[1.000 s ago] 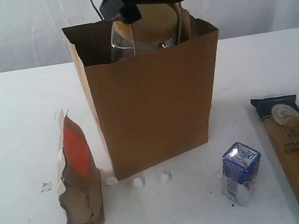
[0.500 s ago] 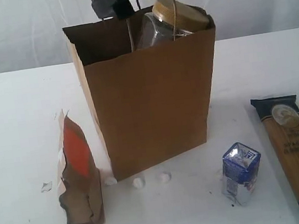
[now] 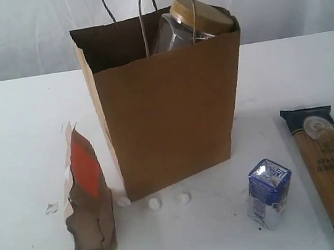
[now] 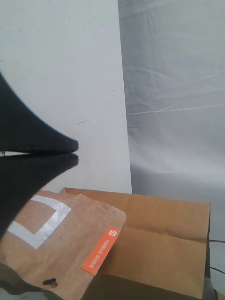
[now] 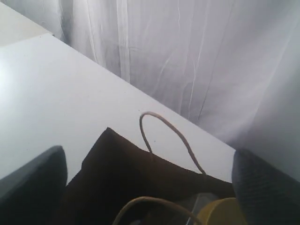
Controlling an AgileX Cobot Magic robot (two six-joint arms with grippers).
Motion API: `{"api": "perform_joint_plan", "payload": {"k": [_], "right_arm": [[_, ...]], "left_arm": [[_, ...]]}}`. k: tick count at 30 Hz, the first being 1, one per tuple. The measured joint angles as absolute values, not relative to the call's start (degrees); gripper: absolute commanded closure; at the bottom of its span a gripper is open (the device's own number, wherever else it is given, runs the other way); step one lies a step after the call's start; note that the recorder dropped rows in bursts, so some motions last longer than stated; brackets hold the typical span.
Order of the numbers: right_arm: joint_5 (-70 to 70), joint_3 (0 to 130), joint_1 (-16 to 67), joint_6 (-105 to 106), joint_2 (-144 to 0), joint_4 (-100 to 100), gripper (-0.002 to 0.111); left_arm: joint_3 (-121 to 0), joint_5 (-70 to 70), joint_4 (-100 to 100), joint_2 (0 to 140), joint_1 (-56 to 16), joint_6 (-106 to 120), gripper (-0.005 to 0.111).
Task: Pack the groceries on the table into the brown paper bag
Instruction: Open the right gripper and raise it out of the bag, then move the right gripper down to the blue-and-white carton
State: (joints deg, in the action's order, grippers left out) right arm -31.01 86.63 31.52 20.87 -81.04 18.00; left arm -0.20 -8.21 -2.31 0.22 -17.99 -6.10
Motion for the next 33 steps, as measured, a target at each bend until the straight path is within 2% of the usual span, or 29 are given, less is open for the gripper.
{"api": "perform_joint_plan", "payload": {"k": [1, 7, 16, 23, 33], "right_arm": [[-30.45, 86.01, 31.52, 20.74, -79.70, 18.00, 0.029], [-25.02, 78.33, 31.52, 20.52, -70.88, 17.85, 0.059], [-20.37, 65.19, 31.52, 20.52, -54.88, 16.07, 0.108], [-18.83, 54.48, 31.52, 18.20, -43.23, 15.37, 0.108], [-19.90, 42.62, 31.52, 16.84, -36.73, 15.13, 0.108]], "left_arm": [[-0.20, -8.21, -2.31, 0.22, -17.99, -6.10, 0.107], [-0.20, -8.21, -2.31, 0.22, -17.99, -6.10, 0.107], [-0.20, -8.21, -2.31, 0.22, -17.99, -6.10, 0.107], [-0.20, -8.21, -2.31, 0.22, -17.99, -6.10, 0.107], [-0.20, -8.21, -2.31, 0.22, -17.99, -6.10, 0.107]]}}
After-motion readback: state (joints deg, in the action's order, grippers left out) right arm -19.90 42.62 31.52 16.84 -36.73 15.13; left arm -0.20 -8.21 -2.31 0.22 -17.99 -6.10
